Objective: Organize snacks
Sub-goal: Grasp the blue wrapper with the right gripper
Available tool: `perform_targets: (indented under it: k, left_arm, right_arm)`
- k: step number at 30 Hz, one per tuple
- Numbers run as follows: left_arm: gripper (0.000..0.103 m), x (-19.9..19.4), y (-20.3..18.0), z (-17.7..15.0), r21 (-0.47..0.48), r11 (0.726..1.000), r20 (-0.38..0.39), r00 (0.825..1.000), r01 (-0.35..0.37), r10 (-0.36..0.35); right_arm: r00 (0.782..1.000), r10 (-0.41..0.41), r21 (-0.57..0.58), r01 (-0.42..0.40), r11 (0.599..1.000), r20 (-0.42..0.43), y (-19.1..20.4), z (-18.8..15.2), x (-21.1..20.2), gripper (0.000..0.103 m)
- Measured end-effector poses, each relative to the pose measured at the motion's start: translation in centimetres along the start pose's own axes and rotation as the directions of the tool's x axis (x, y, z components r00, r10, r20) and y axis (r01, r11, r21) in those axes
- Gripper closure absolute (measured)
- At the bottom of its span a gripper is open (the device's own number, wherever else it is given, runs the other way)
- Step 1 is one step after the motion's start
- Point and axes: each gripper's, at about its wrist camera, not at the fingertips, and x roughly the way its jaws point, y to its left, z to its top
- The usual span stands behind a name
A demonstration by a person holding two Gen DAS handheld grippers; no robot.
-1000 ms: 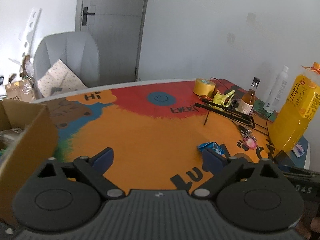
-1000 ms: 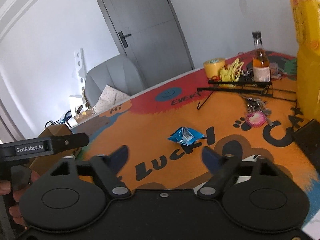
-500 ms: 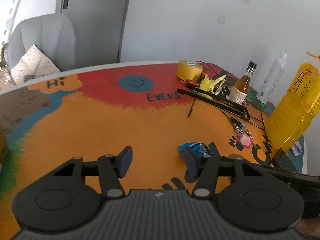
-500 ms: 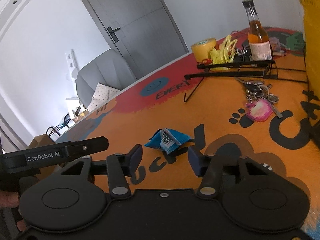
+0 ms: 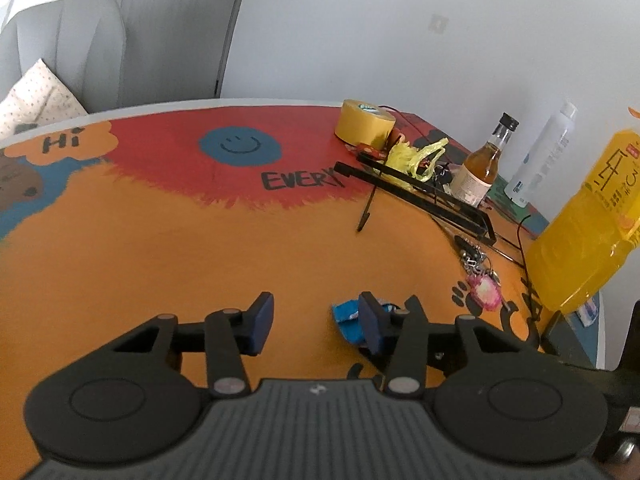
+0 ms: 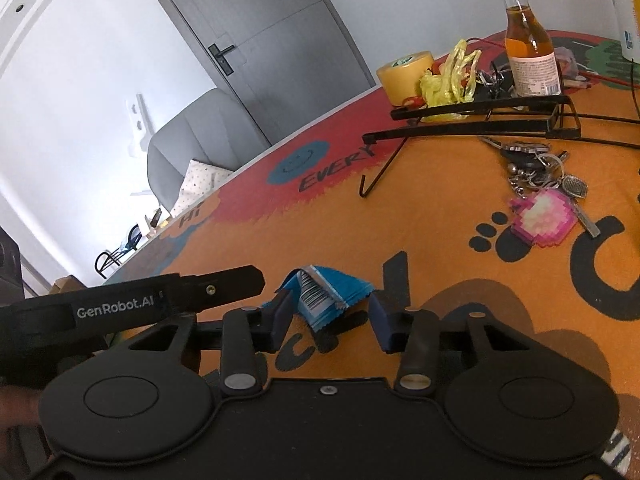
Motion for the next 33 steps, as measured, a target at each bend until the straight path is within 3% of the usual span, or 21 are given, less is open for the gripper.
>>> perform_targets:
  k: [5,8,11,15,23,26,33]
  left_arm:
    - [0.057,0.6,-0.4,0.2,-0.005,0.999,-0.004,0.999,0.044,-0.044]
    - [0.057,1.2,-1.0,0.0,-0.005,0.996,-0.026,0.996,0.085,-0.085]
    - [0.058,1.6,-1.4,-0.4,-0.005,0.995,-0.037,0.994,0.102,-0.102]
    - [0.069,1.6,-1.7,-0.6,-0.003,0.993,-0.049,0.991,0.122,-0.122]
    - [0.088,0.2,-1.9,-1.0,0.024,0.992,-0.038,0.992,0.123,-0.122]
    - [0.103,-0.3,-1.6,-1.3,0.015,0.994,-0.042,0.993,0.11,-0.11]
    - [0.102,-1.7,-1.6,-1.8,0.011,0.995,-0.018,0.995,0.101,-0.101]
  right_arm:
    - [1.0,-0.017,-0.043,0.017,0.999,0.002,0.0,0.1,0.1,0.066]
    - [1.0,-0.016,-0.058,0.016,0.998,-0.004,-0.1,0.0,0.3,0.083]
    - [1.0,-0.018,-0.082,0.018,0.996,0.005,0.1,-0.3,0.3,0.088]
    - [1.0,0.004,-0.098,-0.004,0.995,-0.002,0.5,-0.7,0.3,0.096]
    - [1.0,0.02,-0.114,-0.02,0.993,0.0,1.5,-1.2,-0.3,0.098]
    - [0.999,0.033,-0.119,-0.033,0.992,-0.003,1.9,-1.5,-0.5,0.103]
    - [1.0,0.027,-0.119,-0.028,0.992,-0.012,1.7,-2.1,-1.6,0.103]
